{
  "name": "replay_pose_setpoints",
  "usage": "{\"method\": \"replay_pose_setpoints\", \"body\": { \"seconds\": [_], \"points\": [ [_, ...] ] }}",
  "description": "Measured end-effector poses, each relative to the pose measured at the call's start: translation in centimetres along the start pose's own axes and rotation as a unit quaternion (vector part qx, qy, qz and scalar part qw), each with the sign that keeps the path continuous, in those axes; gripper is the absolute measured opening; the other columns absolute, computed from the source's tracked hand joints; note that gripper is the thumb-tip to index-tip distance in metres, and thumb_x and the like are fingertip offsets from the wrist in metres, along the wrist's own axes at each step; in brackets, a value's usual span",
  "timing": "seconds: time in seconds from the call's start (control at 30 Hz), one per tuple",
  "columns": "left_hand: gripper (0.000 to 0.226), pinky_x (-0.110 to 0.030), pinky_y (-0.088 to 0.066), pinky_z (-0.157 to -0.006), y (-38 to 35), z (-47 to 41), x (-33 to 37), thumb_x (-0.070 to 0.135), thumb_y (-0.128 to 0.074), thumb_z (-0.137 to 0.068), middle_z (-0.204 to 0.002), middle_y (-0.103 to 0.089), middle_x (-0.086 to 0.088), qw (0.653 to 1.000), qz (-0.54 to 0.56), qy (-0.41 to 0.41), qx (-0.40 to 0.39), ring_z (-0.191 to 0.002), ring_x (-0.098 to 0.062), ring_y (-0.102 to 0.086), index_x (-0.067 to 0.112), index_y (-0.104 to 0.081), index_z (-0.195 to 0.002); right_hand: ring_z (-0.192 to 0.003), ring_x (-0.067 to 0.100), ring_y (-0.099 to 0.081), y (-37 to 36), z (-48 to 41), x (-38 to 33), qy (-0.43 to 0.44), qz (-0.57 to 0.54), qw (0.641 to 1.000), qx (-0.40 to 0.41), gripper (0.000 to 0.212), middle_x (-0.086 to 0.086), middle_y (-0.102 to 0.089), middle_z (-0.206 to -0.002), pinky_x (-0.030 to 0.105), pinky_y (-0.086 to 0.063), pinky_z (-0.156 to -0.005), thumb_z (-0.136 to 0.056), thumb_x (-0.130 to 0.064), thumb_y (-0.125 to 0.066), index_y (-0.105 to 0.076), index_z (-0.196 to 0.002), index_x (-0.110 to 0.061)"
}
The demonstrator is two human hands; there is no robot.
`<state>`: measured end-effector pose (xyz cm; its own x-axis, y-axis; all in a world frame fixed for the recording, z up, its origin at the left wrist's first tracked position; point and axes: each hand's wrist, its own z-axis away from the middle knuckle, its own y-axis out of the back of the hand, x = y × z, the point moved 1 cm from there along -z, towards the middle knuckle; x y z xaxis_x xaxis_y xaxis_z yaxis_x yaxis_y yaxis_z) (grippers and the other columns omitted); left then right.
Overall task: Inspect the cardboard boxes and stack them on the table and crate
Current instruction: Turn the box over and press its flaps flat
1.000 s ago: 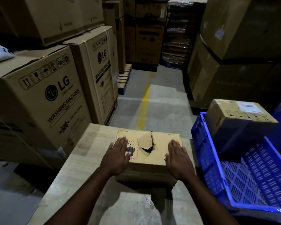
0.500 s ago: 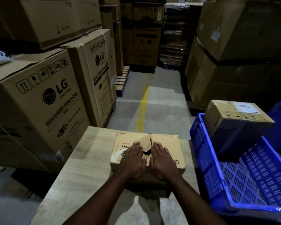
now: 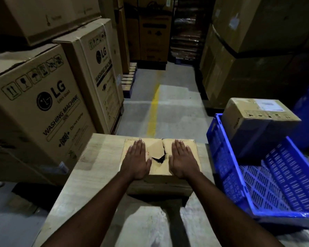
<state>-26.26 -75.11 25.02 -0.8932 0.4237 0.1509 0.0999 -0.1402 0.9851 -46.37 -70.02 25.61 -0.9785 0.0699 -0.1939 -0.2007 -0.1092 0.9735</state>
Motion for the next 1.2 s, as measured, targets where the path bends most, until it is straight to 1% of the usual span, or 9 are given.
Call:
{"method": "replay_pose_setpoints", "body": {
  "seconds": [0.17,0.4,0.53,0.63,0.7,0.8,0.87,0.97,1.2],
  "points": [
    [0.078,-0.040,0.009,-0.120,1.4,-1.0,-2.9,0.055,-0.021,-0.101,-0.161,0.021,-0.015,1.000,-0.003,0.023,-0.010,-0.149,-0.027,0.018,0.008,0.007,-0.156,-0.152,0.021,0.011,1.3,0.0,2.8,-0.041,-0.016,0.997,0.056,0.065,0.008,0.008,-0.165,0.038,0.006,-0.121,-0.104,-0.045,-0.018,-0.001,-0.158,-0.012],
    [0.082,-0.043,-0.002,-0.121,0.6,-1.2,-4.6,0.060,-0.027,-0.098,-0.163,0.015,-0.014,0.998,0.051,0.044,-0.009,-0.150,-0.029,0.012,0.010,0.005,-0.156,-0.152,0.021,0.011,0.4,-0.3,5.1,-0.076,-0.057,0.995,0.024,0.069,0.000,0.011,-0.165,0.039,0.001,-0.121,-0.103,-0.055,-0.016,0.003,-0.158,-0.019],
    [0.088,-0.038,-0.005,-0.122,0.7,-0.6,-4.9,0.058,-0.038,-0.097,-0.163,0.015,-0.009,0.986,0.161,0.041,0.013,-0.151,-0.024,0.008,0.010,0.006,-0.156,-0.151,0.017,0.011,0.4,0.2,5.5,-0.073,-0.163,0.983,0.048,0.070,0.002,0.012,-0.165,0.034,-0.002,-0.120,-0.104,-0.051,-0.023,0.004,-0.158,-0.016],
    [0.089,-0.035,-0.018,-0.119,0.5,1.1,-5.5,0.044,-0.053,-0.097,-0.165,0.001,-0.004,0.931,0.342,0.123,0.028,-0.150,-0.019,-0.012,0.012,0.006,-0.156,-0.151,0.022,-0.012,0.7,1.6,5.9,-0.130,-0.337,0.928,0.096,0.070,0.006,-0.005,-0.166,0.038,-0.016,-0.119,-0.104,-0.046,-0.036,-0.004,-0.159,-0.015],
    [0.077,-0.036,-0.033,-0.113,0.0,2.9,-5.9,0.040,-0.054,-0.099,-0.158,-0.029,-0.004,0.868,0.471,0.157,0.012,-0.140,-0.019,-0.039,0.016,-0.011,-0.157,-0.135,0.024,-0.044,0.3,3.2,6.4,-0.186,-0.446,0.870,0.094,0.067,0.006,-0.030,-0.158,0.046,-0.036,-0.113,-0.102,-0.048,-0.042,-0.016,-0.158,-0.024],
    [0.039,-0.031,-0.051,-0.096,-1.6,5.4,-5.6,0.029,-0.053,-0.101,-0.132,-0.063,-0.005,0.787,0.601,0.135,0.040,-0.114,-0.014,-0.064,0.021,-0.051,-0.139,-0.108,0.018,-0.065,-1.8,5.6,6.8,-0.212,-0.556,0.800,0.074,0.058,0.002,-0.061,-0.133,0.044,-0.053,-0.095,-0.095,-0.060,-0.044,-0.049,-0.142,-0.026],
    [0.037,-0.040,-0.051,-0.098,-2.6,6.2,-5.1,0.035,-0.057,-0.098,-0.122,-0.069,-0.004,0.749,0.645,0.142,0.054,-0.113,-0.019,-0.066,0.020,-0.058,-0.132,-0.097,0.020,-0.071,-2.5,6.6,5.8,-0.231,-0.608,0.755,0.086,0.046,0.004,-0.074,-0.107,0.035,-0.056,-0.082,-0.100,-0.052,-0.039,-0.063,-0.121,-0.019],
    [0.048,-0.045,-0.051,-0.100,-2.7,6.1,-4.4,0.043,-0.065,-0.087,-0.117,-0.071,-0.002,0.732,0.657,0.169,0.071,-0.109,-0.018,-0.067,0.020,-0.060,-0.129,-0.088,0.018,-0.070,-2.2,6.5,4.4,-0.273,-0.650,0.701,0.107,0.043,0.006,-0.074,-0.097,0.028,-0.051,-0.071,-0.106,-0.043,-0.031,-0.066,-0.109,-0.018],
    [0.050,-0.048,-0.055,-0.091,0.0,2.5,-4.2,0.063,-0.065,-0.071,-0.104,-0.074,0.002,0.749,0.606,0.249,0.096,-0.098,-0.019,-0.069,0.029,-0.070,-0.107,-0.087,0.019,-0.066,0.1,3.7,4.8,-0.289,-0.639,0.703,0.117,0.051,0.002,-0.072,-0.087,0.032,-0.049,-0.077,-0.105,-0.051,-0.026,-0.065,-0.089,-0.022]
  ]
}}
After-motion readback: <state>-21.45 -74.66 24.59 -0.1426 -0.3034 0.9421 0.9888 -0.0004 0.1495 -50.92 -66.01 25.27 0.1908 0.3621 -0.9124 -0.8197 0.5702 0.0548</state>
